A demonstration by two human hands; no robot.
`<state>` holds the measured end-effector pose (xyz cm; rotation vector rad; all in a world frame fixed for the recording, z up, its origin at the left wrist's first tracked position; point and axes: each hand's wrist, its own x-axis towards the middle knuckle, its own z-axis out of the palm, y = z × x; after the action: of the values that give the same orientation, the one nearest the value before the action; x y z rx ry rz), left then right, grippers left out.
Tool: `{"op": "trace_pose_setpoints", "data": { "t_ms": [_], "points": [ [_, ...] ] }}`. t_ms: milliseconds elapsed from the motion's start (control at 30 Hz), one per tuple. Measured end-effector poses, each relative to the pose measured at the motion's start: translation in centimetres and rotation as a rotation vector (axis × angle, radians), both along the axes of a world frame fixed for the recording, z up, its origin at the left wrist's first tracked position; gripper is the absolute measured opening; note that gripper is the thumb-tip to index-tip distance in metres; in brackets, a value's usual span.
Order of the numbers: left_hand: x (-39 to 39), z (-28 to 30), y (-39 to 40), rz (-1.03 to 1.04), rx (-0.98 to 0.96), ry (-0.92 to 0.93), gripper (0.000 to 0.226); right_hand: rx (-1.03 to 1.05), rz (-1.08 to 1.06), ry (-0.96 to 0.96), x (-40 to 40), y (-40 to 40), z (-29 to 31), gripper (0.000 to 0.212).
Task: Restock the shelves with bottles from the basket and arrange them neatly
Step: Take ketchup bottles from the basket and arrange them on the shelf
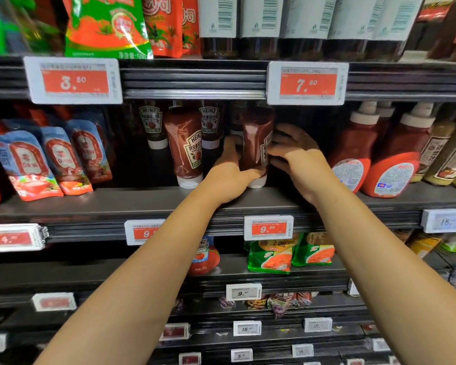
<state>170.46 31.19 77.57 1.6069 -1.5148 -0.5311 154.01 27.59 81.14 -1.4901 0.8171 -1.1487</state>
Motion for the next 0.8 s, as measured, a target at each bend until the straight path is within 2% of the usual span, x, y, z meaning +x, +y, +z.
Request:
{"op": "trace_pose_setpoints", "data": {
  "t_ms": [133, 267, 467, 567, 667, 800],
  "points": [
    [0.0, 0.0, 0.0, -0.044, -0.07, 0.019, 0.063, -0.004, 0.003, 0.149, 0.5, -1.7, 0.7, 0.052],
    [0.2, -0.2, -0.3, -0.023, -0.088, 0.008, 0.053, -0.028, 0.027, 0.207, 0.5, -1.8, 0.0, 0.055],
    [0.2, -0.3, -0.8, -0.004, -0.069, 0.038, 0.049, -0.09, -0.041, 0.215, 0.9, -2.0, -1.4, 0.055],
    [-0.2, 0.2, -1.4, 0.05, -0.037, -0.039, 0.053, -0.109, -0.089, 0.266, 1.4, -2.5, -1.1, 0.055],
    [-0.9, 1.2, -2.7, 0.107, -0.018, -0.113, 0.045, -0.151, -0.147, 0.387, 2.2, -3.6, -0.6, 0.056],
    [-1.1, 1.7, -4.6, 0.105, -0.035, -0.084, 0.039, -0.153, -0.195, 0.443, 3.3, -5.5, -0.3, 0.059]
  ]
}}
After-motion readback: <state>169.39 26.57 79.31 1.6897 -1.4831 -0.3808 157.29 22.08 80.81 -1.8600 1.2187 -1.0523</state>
